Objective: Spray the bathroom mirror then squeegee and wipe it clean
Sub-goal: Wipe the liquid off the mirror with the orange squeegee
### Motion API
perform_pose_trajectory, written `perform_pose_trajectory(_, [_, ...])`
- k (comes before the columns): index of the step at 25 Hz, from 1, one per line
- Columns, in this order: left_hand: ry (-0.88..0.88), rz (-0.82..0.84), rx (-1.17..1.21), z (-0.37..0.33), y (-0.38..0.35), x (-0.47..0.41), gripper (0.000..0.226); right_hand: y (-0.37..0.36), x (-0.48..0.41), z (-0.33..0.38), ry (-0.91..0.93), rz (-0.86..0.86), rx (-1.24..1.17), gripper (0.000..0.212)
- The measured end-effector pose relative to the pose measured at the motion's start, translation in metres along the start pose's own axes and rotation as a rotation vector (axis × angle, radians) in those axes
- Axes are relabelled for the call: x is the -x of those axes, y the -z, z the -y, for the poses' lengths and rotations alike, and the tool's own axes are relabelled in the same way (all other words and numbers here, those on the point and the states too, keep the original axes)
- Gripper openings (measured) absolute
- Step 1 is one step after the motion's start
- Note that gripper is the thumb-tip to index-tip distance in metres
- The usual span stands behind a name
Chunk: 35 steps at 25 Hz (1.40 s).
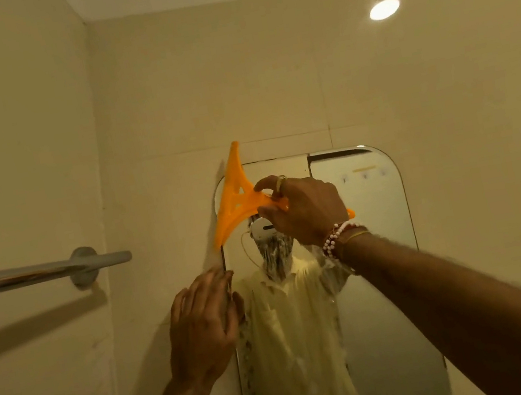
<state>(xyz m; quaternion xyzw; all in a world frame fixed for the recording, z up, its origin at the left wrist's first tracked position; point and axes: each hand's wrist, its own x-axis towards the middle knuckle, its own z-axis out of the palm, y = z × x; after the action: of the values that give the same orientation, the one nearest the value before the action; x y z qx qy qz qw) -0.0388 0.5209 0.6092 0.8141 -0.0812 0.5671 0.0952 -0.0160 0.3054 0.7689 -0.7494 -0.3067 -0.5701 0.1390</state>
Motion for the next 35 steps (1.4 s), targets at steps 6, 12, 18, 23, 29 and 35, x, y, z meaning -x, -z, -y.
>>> perform_pose_trajectory(6, [-0.072,0.045,-0.082,0.010,-0.002,-0.002,0.054,-0.007,-0.013,0.008,-0.026,0.025,0.001,0.041])
perform_pose_trajectory(12, [-0.133,-0.045,-0.166,0.010,-0.009,-0.004,0.050,0.001,-0.011,-0.001,-0.041,0.017,-0.030,0.038])
perform_pose_trajectory(18, [-0.109,-0.075,-0.197,0.009,-0.013,-0.007,0.049,0.008,0.005,-0.023,-0.077,0.000,-0.022,0.042])
perform_pose_trajectory(23, [-0.071,-0.065,-0.207,0.007,-0.016,-0.004,0.051,0.024,0.030,-0.048,-0.133,-0.064,-0.074,0.040])
perform_pose_trajectory(29, [-0.058,-0.006,-0.250,0.004,-0.011,-0.006,0.055,0.052,0.051,-0.073,-0.207,-0.090,-0.074,0.046])
perform_pose_trajectory(35, [-0.040,0.008,-0.245,-0.006,-0.005,-0.007,0.055,0.076,0.071,-0.104,-0.405,-0.169,-0.046,0.035])
